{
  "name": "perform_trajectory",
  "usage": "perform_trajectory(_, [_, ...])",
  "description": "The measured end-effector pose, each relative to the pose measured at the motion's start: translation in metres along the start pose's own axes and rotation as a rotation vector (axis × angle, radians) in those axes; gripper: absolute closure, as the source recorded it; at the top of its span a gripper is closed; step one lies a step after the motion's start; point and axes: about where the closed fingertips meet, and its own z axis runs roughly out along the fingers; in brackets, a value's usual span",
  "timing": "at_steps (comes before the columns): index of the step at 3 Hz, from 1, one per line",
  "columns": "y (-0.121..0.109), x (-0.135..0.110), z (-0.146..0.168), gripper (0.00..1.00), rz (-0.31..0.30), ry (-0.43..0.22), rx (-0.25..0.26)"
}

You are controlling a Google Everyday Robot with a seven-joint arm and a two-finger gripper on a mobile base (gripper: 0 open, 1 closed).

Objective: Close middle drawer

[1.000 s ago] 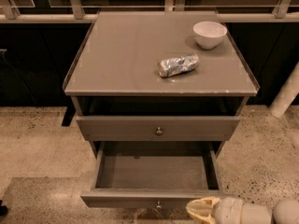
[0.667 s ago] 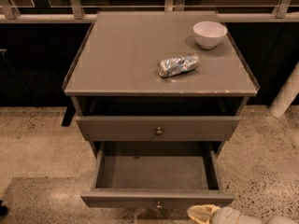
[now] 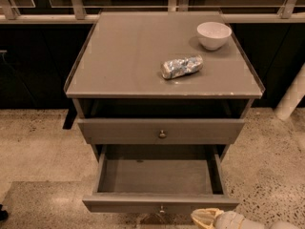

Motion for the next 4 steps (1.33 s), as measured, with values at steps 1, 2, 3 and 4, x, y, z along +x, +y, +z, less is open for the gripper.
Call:
perform_trajectory(1, [-0.027, 0.022, 0.017, 1.0, 0.038, -0.005, 0.008])
perform_trajectory(2, [-0.054, 0.048, 0.039, 1.0, 0.099, -0.005, 0.031])
perform_trajectory(3, [-0.073, 0.069, 0.055, 1.0, 0.144, -0.001, 0.079])
perform_trajectory(4, [-0.092, 0.08, 0.07, 1.0, 0.171, -0.007, 0.128])
